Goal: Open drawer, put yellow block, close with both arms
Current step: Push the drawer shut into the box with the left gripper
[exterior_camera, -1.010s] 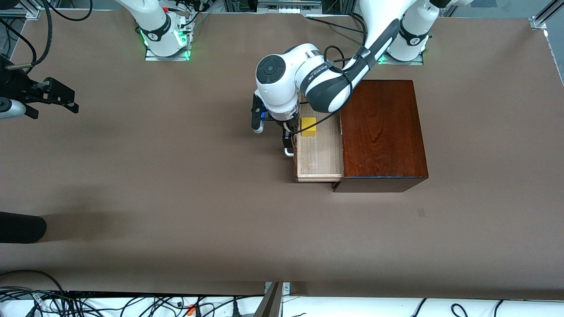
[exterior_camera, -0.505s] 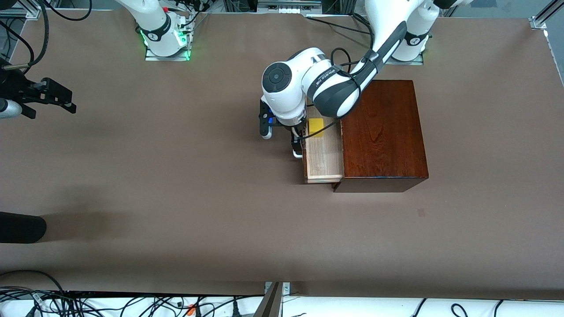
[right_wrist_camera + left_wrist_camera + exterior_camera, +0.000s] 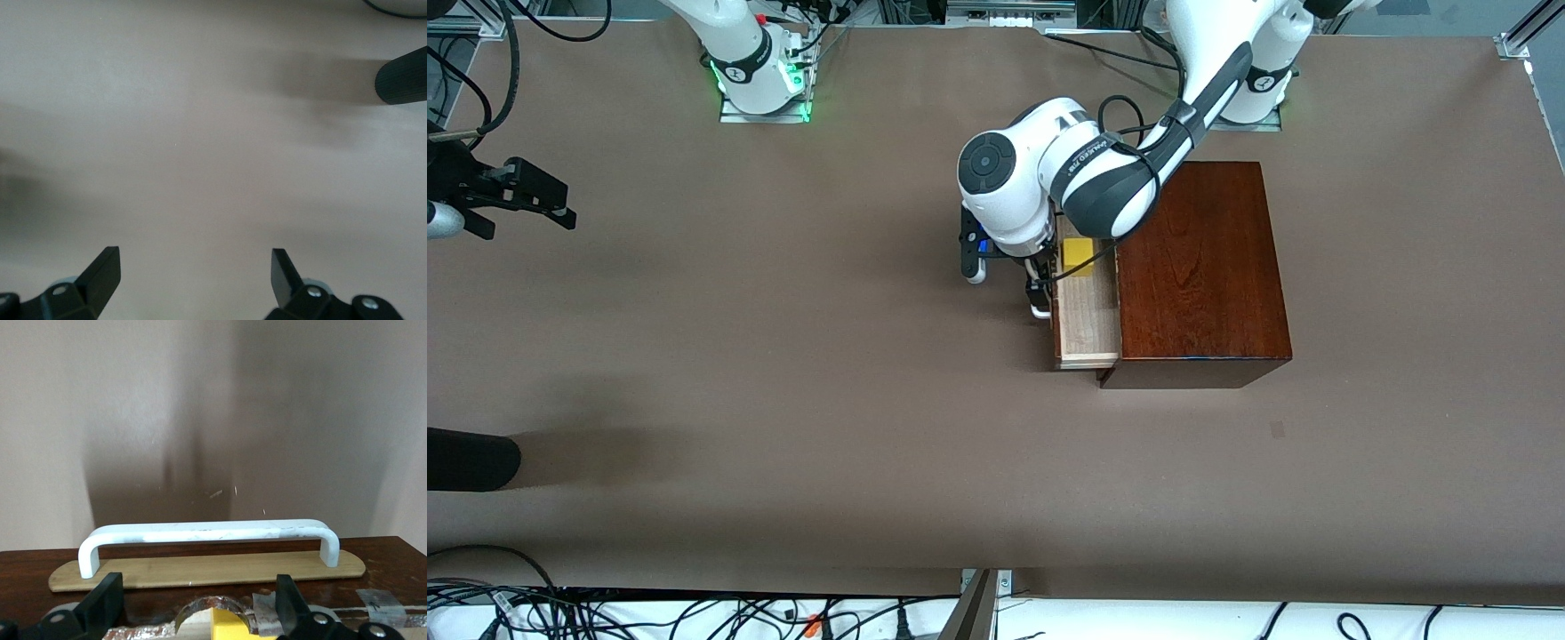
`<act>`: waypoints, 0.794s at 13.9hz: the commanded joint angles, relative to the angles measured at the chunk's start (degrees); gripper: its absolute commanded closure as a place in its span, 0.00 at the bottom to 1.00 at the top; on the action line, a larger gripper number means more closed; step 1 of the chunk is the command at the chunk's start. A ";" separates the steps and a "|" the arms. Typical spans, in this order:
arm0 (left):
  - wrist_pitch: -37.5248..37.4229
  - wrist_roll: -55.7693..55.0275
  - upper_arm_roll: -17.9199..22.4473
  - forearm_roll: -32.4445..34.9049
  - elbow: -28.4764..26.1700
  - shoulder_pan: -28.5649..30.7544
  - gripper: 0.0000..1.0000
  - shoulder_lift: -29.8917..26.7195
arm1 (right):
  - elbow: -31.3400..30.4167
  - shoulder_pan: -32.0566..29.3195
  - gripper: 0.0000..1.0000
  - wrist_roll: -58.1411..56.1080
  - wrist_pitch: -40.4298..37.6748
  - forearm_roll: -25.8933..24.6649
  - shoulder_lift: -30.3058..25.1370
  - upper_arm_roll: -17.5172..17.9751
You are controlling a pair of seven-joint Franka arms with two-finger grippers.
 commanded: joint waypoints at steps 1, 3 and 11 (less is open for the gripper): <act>-5.34 1.41 1.15 3.23 -2.35 2.13 0.00 -1.70 | 0.83 -0.89 0.00 0.61 -0.13 0.33 0.26 0.36; -5.96 1.41 1.15 3.23 -2.88 3.35 0.00 -1.97 | 0.83 -0.89 0.00 0.61 -0.13 0.33 0.26 0.45; -8.25 1.49 1.15 3.24 -3.58 6.70 0.00 -2.67 | 0.92 -0.80 0.00 0.61 -0.13 0.33 0.26 0.45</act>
